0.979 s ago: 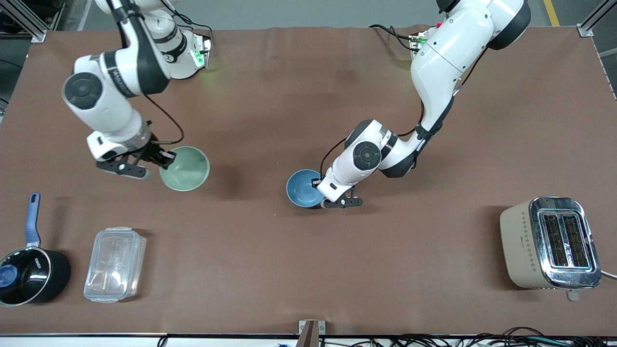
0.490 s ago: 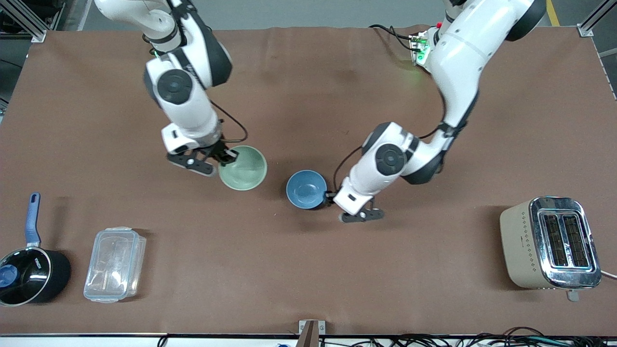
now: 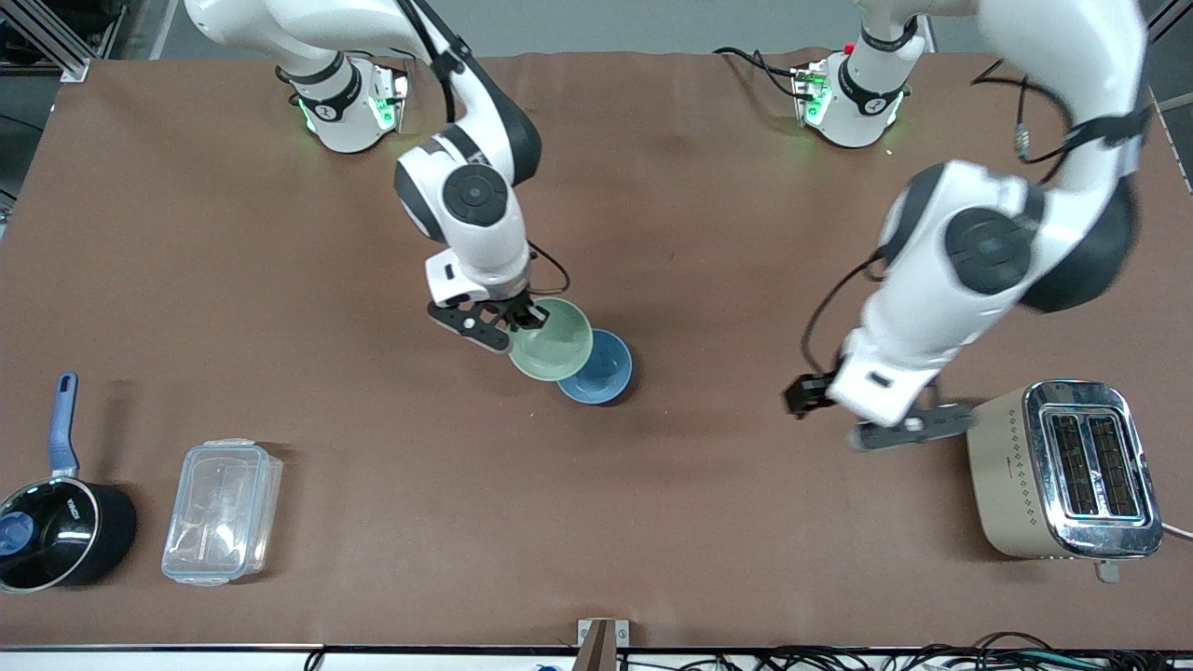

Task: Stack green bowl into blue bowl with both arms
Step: 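Release the blue bowl and raise the left gripper away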

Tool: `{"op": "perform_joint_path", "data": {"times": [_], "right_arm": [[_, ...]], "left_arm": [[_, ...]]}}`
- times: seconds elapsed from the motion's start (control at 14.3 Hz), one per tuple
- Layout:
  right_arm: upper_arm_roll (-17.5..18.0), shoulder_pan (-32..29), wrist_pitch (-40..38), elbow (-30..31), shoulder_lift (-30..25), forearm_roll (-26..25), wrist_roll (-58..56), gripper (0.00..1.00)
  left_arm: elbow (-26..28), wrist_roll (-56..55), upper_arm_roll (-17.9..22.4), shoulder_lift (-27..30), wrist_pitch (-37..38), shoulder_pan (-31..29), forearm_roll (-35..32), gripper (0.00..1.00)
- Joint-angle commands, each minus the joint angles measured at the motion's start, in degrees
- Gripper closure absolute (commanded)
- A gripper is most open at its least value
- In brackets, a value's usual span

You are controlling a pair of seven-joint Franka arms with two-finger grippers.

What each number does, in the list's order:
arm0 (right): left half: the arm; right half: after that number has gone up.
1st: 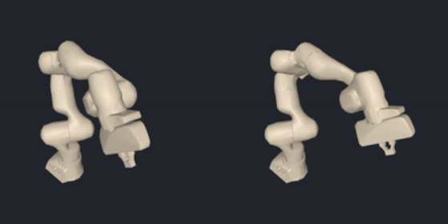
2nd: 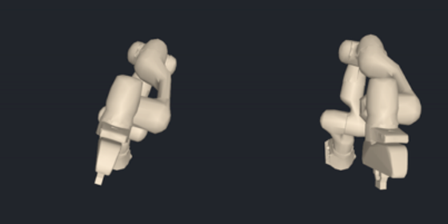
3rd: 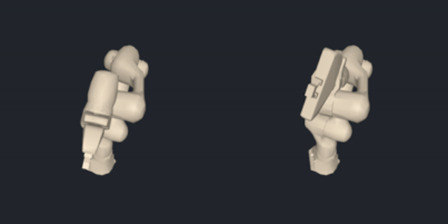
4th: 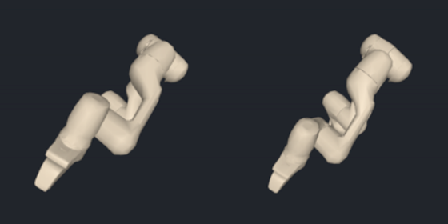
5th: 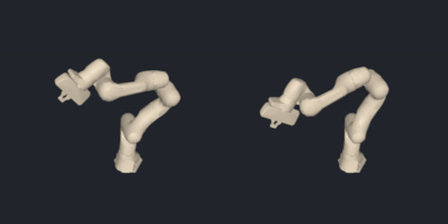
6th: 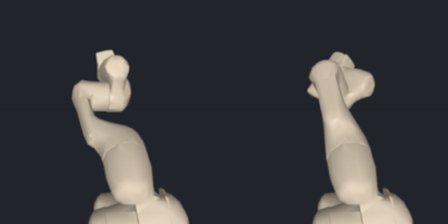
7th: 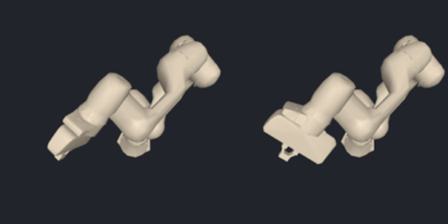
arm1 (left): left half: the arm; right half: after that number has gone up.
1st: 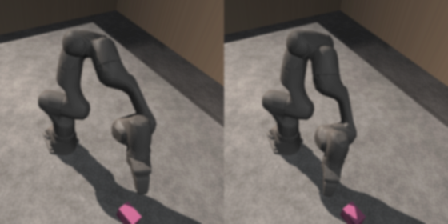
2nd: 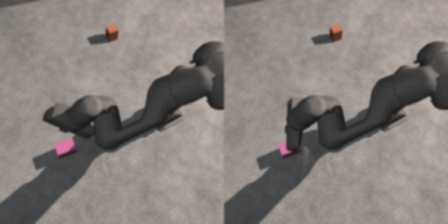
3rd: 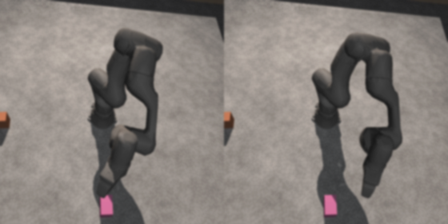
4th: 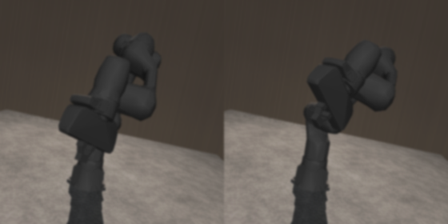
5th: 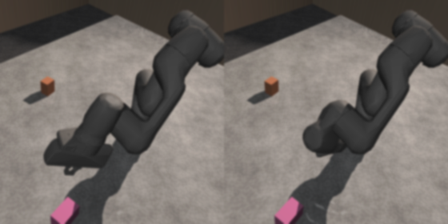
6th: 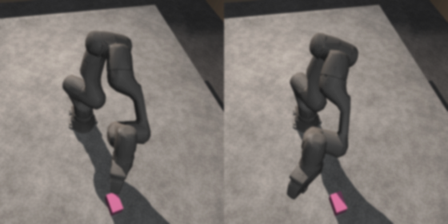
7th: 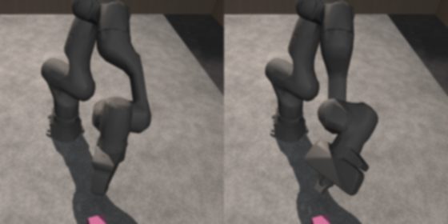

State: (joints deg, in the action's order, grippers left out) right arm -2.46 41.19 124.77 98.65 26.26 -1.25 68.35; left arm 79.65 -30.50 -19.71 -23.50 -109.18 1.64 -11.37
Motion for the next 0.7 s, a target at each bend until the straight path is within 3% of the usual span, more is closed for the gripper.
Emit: {"op": "perform_joint_path", "data": {"times": [0.0,0.28,0.63], "right_arm": [[-0.62,1.88,-0.67,-4.08,3.36,4.49,1.87,0.99],[-0.62,1.79,-0.67,-7.85,6.6,5.3,1.96,0.99],[-0.62,-0.05,-0.5,-10.84,9.25,5.3,1.79,0.99]], "left_arm": [[1.3,9.12,-0.41,6.08,4.22,-5.14,-0.23,0.0],[1.21,13.79,-0.5,11.98,12.3,-7.44,0.29,0.0],[1.3,24.51,0.63,16.19,16.71,-11.22,7.83,0.0]]}}
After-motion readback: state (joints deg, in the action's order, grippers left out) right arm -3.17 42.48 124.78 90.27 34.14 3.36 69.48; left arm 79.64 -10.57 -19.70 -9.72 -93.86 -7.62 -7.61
